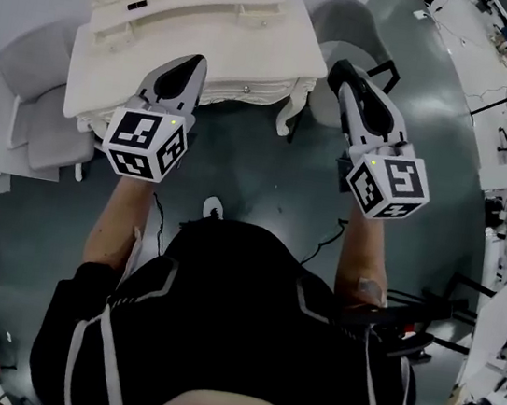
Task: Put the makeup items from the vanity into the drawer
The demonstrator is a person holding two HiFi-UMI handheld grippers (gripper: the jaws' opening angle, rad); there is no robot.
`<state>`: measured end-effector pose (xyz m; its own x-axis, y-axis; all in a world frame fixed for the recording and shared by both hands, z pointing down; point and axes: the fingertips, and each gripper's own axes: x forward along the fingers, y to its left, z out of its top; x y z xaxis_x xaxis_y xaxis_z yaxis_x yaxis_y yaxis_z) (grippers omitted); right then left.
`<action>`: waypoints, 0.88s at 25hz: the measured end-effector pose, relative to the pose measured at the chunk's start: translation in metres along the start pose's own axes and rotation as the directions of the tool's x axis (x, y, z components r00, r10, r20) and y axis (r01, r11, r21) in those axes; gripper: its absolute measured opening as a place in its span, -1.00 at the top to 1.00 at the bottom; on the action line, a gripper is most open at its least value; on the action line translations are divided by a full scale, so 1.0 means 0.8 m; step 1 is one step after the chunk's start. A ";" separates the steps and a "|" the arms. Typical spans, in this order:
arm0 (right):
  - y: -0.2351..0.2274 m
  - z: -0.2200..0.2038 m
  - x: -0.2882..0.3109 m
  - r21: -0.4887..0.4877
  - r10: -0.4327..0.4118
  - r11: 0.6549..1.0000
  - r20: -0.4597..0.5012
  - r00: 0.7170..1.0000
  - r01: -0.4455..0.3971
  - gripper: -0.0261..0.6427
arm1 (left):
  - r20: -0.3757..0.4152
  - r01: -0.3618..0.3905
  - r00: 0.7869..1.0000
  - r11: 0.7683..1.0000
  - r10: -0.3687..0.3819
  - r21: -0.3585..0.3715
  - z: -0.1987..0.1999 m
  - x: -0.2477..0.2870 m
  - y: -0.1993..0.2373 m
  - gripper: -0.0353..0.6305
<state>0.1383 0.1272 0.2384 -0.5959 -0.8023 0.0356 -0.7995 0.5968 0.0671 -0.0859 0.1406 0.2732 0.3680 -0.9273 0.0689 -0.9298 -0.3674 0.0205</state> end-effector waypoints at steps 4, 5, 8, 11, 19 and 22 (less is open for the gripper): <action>0.005 -0.004 0.043 -0.011 -0.014 1.000 -0.023 1.000 0.014 0.64 | 0.002 0.014 1.000 1.000 -0.014 -0.015 -0.005 0.019 0.036 0.88; 0.006 -0.003 0.053 -0.013 -0.017 1.000 -0.026 1.000 0.017 0.64 | 0.002 0.021 1.000 1.000 -0.021 -0.017 -0.006 0.023 0.043 0.88; 0.010 -0.003 0.078 -0.012 -0.025 1.000 -0.026 0.999 0.025 0.64 | 0.005 0.053 0.999 0.998 -0.053 -0.018 -0.007 0.034 0.064 0.88; 0.016 -0.009 0.097 0.001 -0.028 1.000 -0.033 0.999 0.028 0.64 | -0.003 0.062 0.998 0.998 -0.062 -0.028 -0.012 0.042 0.083 0.88; -0.001 -0.002 0.151 -0.009 -0.020 1.000 -0.040 0.999 0.020 0.64 | -0.026 0.056 0.998 0.998 -0.057 -0.041 -0.022 0.078 0.112 0.88; -0.013 -0.012 0.172 -0.004 -0.001 1.000 -0.049 0.999 0.001 0.64 | -0.040 0.043 0.998 0.998 -0.045 -0.050 -0.031 0.093 0.118 0.88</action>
<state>0.0650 0.0104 0.2522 -0.5908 -0.8024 0.0845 -0.7996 0.5962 0.0713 -0.1465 0.0391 0.3051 0.4087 -0.9063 0.1080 -0.9124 -0.4027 0.0731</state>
